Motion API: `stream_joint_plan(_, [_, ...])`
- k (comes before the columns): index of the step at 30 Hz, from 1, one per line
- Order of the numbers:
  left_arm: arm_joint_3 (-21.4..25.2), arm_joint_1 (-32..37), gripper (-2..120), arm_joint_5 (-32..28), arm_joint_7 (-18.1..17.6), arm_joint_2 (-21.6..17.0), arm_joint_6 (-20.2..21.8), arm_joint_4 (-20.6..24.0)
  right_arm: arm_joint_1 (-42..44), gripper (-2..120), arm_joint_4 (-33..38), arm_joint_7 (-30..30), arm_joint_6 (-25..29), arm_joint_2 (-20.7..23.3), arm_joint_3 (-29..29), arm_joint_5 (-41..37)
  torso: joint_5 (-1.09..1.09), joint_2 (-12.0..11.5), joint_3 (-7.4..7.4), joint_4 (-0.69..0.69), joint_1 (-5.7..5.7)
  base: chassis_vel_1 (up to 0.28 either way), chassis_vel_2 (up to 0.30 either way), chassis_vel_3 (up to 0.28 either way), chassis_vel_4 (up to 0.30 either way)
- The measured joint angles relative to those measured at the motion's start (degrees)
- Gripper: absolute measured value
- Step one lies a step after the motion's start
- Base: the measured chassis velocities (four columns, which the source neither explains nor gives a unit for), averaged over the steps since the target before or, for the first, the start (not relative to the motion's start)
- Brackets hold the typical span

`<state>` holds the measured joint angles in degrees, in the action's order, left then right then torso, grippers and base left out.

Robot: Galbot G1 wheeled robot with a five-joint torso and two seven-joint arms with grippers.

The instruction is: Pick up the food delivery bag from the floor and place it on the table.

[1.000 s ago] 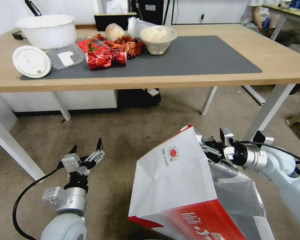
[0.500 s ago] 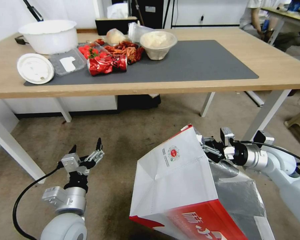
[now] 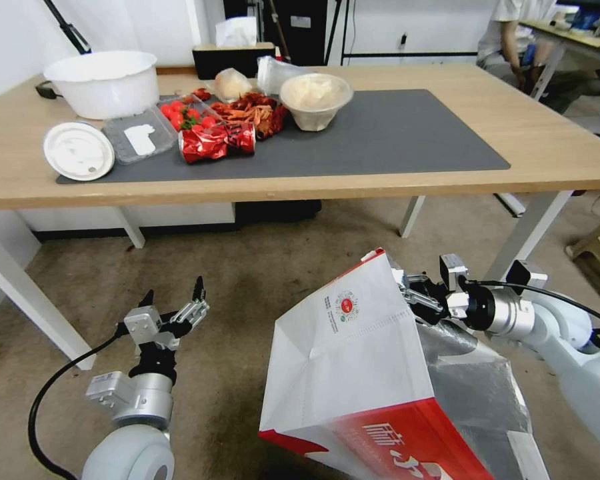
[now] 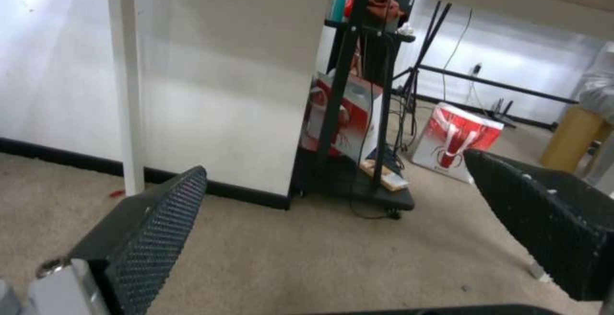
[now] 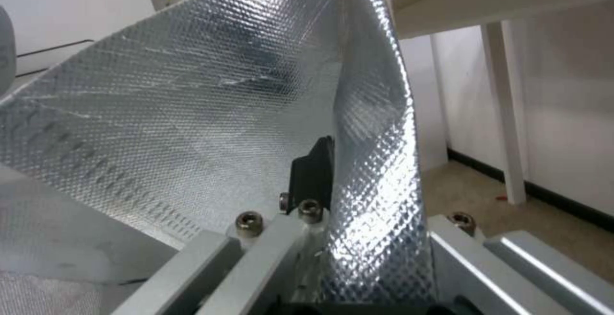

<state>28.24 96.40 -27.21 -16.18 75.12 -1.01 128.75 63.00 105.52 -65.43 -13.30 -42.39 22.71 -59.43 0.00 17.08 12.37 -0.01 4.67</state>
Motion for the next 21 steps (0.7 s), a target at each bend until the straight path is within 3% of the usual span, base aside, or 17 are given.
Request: stream_joint_plan(21, [-0.06, 0.27, 100, -0.09, -0.04, 0.05, 0.24, 0.41, 0.17, 0, 0.15, -0.06, -0.09, 0.02, -0.15, 0.35, 0.00, 4.80, 3.33, 0.00, 1.48, 0.000, 0.000, 0.000, 0.000])
